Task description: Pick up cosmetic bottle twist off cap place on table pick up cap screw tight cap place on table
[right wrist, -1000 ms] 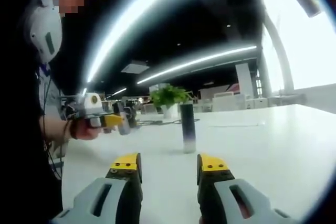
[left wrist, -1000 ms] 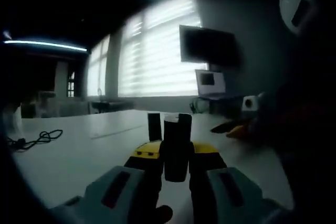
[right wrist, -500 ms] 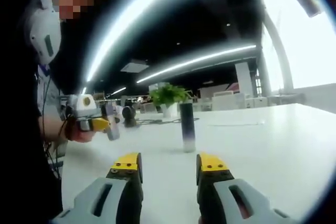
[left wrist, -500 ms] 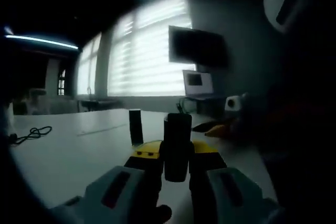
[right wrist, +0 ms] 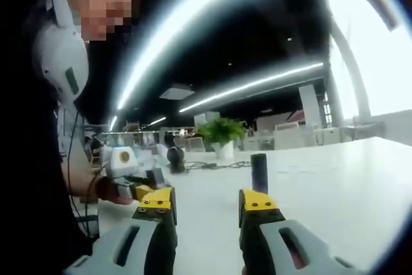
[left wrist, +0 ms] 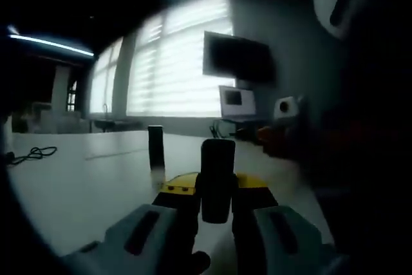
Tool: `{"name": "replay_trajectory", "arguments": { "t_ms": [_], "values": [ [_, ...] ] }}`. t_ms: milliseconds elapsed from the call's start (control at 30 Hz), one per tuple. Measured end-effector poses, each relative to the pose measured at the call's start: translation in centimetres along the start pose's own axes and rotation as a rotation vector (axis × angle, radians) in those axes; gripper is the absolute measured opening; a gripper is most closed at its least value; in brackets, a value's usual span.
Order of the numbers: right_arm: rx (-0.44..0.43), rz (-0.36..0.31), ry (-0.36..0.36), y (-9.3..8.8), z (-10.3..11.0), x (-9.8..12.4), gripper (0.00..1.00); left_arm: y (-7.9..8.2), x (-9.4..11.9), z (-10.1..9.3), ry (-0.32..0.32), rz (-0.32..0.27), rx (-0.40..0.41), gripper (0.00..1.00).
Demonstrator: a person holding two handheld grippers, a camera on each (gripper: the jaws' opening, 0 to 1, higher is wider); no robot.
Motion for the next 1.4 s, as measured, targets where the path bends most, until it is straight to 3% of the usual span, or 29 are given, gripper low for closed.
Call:
{"name": "replay_trajectory", "arguments": {
  "t_ms": [233,333,567,967,1233,1400],
  "values": [
    [0.008,0.060,0.028,0.7,2.3,-1.5,0.27,0.2,-0.3,-0.4,-0.011,0.007,-0.028,0.10],
    [0.022,0.071,0.063,1.4,4.2,-2.5,0.26,0.2,-0.5,-0.7,-0.016,0.004,-0.024,0.10],
    [0.012,0.067,0.063,2.1,6.5,-4.2,0.23,0.0,-0.8,-0.9,0.011,0.015,-0.050,0.10],
    [0.085,0.100,-0.058,0.4,8.3,-7.1,0.23,0.0,-1.1,-1.1,0.056,0.026,-0.087,0.10],
    [0.128,0.121,-0.148,0.0,7.9,-8.7,0.17,0.1,-1.1,-0.2,0.129,0.023,-0.085,0.09],
    [0.207,0.142,-0.197,0.0,7.8,-9.4,0.18,0.2,-1.5,-0.5,0.150,0.018,-0.085,0.09]
  ]
}}
Point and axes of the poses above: the point that each gripper's makers call its tool centre point, and the gripper's own axes: x roughly backward along the fingers, z roughly to its left, y roughly out of its top, the point moved 5 cm from there along x, roughly backward along the fingers, and after that the axes turned 6 degrees about x, right-handed, at the moved point
